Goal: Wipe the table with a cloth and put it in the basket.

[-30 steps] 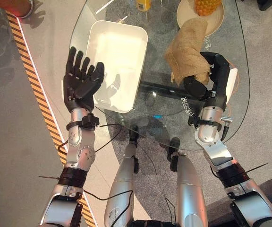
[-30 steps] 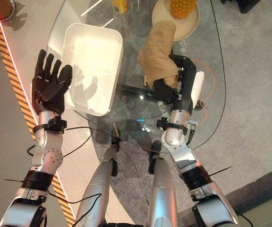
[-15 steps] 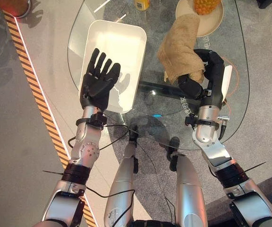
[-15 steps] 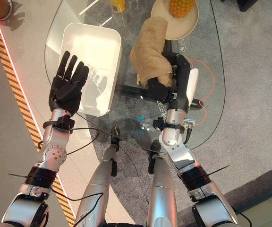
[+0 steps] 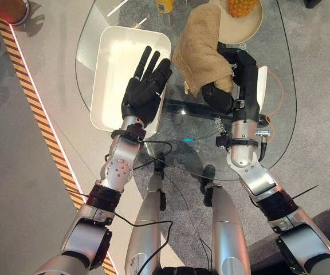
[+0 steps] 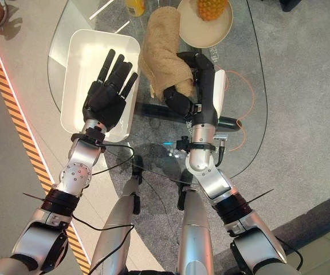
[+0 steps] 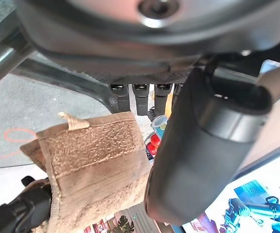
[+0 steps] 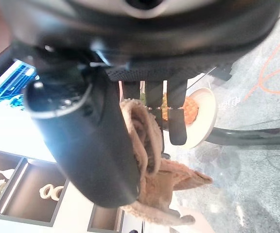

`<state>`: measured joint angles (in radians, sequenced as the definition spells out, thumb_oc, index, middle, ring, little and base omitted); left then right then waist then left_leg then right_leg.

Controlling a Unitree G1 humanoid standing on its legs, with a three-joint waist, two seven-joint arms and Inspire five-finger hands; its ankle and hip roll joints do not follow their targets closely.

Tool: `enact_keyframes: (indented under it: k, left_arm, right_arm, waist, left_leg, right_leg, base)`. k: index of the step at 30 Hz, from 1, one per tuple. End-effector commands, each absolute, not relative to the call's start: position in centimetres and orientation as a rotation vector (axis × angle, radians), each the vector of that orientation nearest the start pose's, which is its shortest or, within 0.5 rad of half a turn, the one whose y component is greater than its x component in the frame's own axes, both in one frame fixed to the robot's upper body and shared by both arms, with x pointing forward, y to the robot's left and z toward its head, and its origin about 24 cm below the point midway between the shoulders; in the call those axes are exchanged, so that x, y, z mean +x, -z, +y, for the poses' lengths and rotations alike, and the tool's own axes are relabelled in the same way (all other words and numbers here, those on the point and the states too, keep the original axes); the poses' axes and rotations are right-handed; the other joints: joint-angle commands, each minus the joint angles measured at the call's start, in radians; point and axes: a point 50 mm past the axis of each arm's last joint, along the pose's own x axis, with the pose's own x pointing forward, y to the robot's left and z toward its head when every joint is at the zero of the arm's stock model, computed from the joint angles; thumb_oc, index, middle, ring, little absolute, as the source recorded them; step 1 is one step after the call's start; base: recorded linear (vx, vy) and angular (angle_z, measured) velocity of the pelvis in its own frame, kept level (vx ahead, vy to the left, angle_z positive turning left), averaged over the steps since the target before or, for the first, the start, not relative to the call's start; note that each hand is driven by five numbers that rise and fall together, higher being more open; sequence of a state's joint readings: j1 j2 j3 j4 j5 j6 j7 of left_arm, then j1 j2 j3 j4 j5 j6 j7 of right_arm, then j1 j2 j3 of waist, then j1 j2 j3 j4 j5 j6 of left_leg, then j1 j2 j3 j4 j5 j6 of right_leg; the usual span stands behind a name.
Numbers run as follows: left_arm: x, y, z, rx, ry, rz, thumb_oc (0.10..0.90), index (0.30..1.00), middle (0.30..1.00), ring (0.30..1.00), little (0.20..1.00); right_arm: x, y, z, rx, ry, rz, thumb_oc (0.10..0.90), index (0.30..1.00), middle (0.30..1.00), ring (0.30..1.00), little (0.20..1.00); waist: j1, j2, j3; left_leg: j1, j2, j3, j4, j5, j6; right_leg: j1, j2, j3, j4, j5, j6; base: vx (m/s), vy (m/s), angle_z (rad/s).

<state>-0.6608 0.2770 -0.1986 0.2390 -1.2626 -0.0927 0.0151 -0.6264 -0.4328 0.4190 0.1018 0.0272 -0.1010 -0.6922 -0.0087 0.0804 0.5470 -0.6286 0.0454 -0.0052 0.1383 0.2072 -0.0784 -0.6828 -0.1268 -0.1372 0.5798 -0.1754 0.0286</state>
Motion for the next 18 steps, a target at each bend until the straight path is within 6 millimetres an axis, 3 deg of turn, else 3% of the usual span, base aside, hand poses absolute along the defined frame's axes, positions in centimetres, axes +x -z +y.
enact_keyframes:
  k: [1,18]
  left_arm:
    - [34.8,-24.0,10.6,-0.899,0.526,-0.43,0.8,0.9,0.9,0.9,0.9]
    - [35.5,-23.9,9.9,-0.824,0.466,-0.397,0.8,0.9,0.9,0.9,0.9]
  right_arm:
    - [28.0,-28.9,-8.6,-0.086,0.066,-1.155,0.1,0.3,0.3,0.3,0.2]
    - [27.6,-29.3,-7.4,-0.102,-0.02,-1.156,0.1,0.3,0.3,0.3,0.2]
  waist:
    - [-0.011,-0.052,-0.027]
    - [-0.017,-0.055,-0.027]
  left_leg:
    - [0.047,-0.059,0.066,0.102,-0.167,0.035]
    - [0.05,-0.058,0.068,0.1,-0.167,0.031]
  right_leg:
    - [0.078,0.048,0.029,-0.257,0.147,0.041]
    - [0.078,0.048,0.026,-0.253,0.142,0.04]
  base:
    - [0.0,0.0,0.0]
    - [0.0,0.0,0.0]
